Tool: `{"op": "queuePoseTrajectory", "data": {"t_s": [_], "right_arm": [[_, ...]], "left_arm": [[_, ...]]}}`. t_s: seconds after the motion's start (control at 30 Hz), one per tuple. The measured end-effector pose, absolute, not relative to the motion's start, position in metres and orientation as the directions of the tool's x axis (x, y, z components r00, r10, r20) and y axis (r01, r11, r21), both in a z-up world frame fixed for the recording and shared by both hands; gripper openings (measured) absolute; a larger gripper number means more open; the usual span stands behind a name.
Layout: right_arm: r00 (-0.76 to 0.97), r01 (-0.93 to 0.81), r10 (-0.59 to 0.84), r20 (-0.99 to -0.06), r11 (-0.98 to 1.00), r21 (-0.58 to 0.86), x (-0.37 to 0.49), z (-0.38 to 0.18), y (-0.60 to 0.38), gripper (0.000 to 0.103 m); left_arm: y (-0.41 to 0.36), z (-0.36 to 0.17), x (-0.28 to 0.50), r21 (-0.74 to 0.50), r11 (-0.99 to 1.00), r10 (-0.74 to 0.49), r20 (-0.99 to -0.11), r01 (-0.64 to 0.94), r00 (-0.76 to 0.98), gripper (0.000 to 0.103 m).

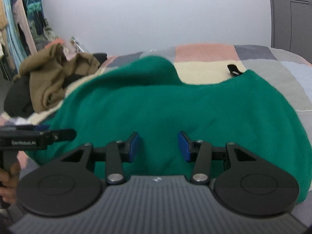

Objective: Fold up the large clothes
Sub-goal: 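Smooth the folded hoodie flat with both grippers, then grasp the hoodie bundle edge with the left gripper while the right gripper grasps it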

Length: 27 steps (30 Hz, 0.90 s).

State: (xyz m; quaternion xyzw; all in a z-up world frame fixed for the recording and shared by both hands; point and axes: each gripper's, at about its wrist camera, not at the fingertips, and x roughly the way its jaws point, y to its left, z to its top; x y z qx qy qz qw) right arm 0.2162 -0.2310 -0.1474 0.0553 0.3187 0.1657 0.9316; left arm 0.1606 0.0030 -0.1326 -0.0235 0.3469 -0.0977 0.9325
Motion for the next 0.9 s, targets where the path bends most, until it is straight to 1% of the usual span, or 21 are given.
{"op": "queuePoseTrajectory", "data": {"t_s": [0.1, 0.23, 0.43, 0.6, 0.63, 0.67, 0.7, 0.73, 0.77, 0.9], "right_arm": [[0.737, -0.278, 0.335, -0.587, 0.942, 0.189, 0.218, -0.157, -0.228, 0.048], [0.738, -0.274, 0.339, -0.583, 0.941, 0.201, 0.219, -0.158, -0.229, 0.048], [0.722, -0.21, 0.381, -0.577, 0.916, 0.342, 0.207, -0.145, -0.245, 0.048], [0.7, -0.139, 0.456, -0.55, 0.842, 0.522, 0.185, -0.138, -0.263, 0.049], [0.694, -0.13, 0.473, -0.543, 0.824, 0.552, 0.182, -0.138, -0.266, 0.054], [0.69, -0.117, 0.49, -0.532, 0.802, 0.586, 0.178, -0.139, -0.269, 0.07], [0.689, -0.108, 0.509, -0.516, 0.776, 0.621, 0.174, -0.141, -0.271, 0.089], [0.686, -0.095, 0.523, -0.507, 0.755, 0.649, 0.171, -0.143, -0.272, 0.091], [0.677, -0.077, 0.535, -0.505, 0.734, 0.675, 0.17, -0.146, -0.273, 0.089], [0.633, 0.017, 0.598, -0.492, 0.624, 0.781, 0.174, -0.167, -0.279, 0.089]], "left_arm": [[-0.001, -0.139, 0.164, -0.092, 0.982, -0.184, -0.668, 0.165, 0.721, 0.077], [-0.004, -0.143, 0.164, -0.077, 0.984, -0.169, -0.664, 0.158, 0.728, 0.077], [0.001, -0.131, 0.156, -0.117, 0.982, -0.186, -0.66, 0.146, 0.728, 0.078], [0.014, -0.111, 0.135, -0.259, 0.959, -0.263, -0.643, 0.119, 0.719, 0.08], [0.017, -0.108, 0.13, -0.304, 0.946, -0.287, -0.633, 0.11, 0.719, 0.08], [0.02, -0.106, 0.124, -0.359, 0.928, -0.317, -0.623, 0.098, 0.715, 0.081], [0.023, -0.104, 0.12, -0.404, 0.911, -0.338, -0.616, 0.082, 0.711, 0.082], [0.024, -0.103, 0.116, -0.436, 0.897, -0.349, -0.611, 0.066, 0.71, 0.085], [0.026, -0.102, 0.111, -0.468, 0.882, -0.362, -0.603, 0.052, 0.711, 0.087], [0.042, -0.109, 0.101, -0.627, 0.778, -0.445, -0.578, -0.023, 0.684, 0.089]]}}
